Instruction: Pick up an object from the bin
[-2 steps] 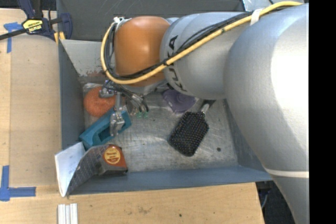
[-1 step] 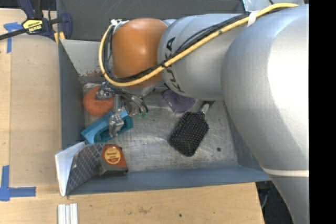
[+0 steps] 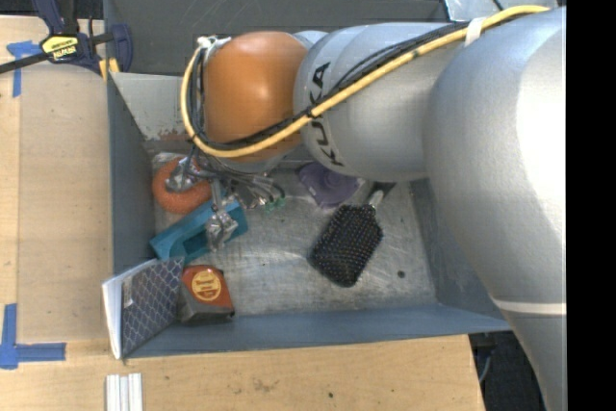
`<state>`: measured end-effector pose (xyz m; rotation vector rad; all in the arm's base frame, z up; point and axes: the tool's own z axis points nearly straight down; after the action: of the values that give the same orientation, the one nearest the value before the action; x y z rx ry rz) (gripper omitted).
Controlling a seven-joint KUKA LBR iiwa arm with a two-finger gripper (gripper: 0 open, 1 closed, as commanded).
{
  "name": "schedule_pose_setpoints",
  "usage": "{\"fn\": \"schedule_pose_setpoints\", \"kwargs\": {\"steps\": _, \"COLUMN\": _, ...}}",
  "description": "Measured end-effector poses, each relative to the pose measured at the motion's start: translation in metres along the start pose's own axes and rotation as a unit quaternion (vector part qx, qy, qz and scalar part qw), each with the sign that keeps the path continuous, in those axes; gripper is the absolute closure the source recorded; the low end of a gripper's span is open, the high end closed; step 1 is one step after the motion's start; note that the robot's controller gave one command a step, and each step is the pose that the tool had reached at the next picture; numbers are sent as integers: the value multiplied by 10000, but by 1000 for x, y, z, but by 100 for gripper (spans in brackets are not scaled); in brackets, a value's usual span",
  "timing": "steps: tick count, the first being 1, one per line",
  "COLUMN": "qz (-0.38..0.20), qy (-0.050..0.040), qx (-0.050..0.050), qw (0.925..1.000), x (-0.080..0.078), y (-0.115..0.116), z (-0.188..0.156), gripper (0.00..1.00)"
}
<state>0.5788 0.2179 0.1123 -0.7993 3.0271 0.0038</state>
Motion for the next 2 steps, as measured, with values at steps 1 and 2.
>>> {"fn": "schedule_pose_setpoints", "kwargs": {"steps": 1, "qz": -592, "qy": 86, "qx": 1, "qw": 9982, "x": -4, "y": 3, "z": 29, "gripper": 0}}
{"fn": "schedule_pose_setpoints", "kwargs": {"steps": 2, "qz": -581, "qy": 30, "qx": 47, "qw": 9983, "x": -6, "y": -2, "z": 26, "gripper": 100}}
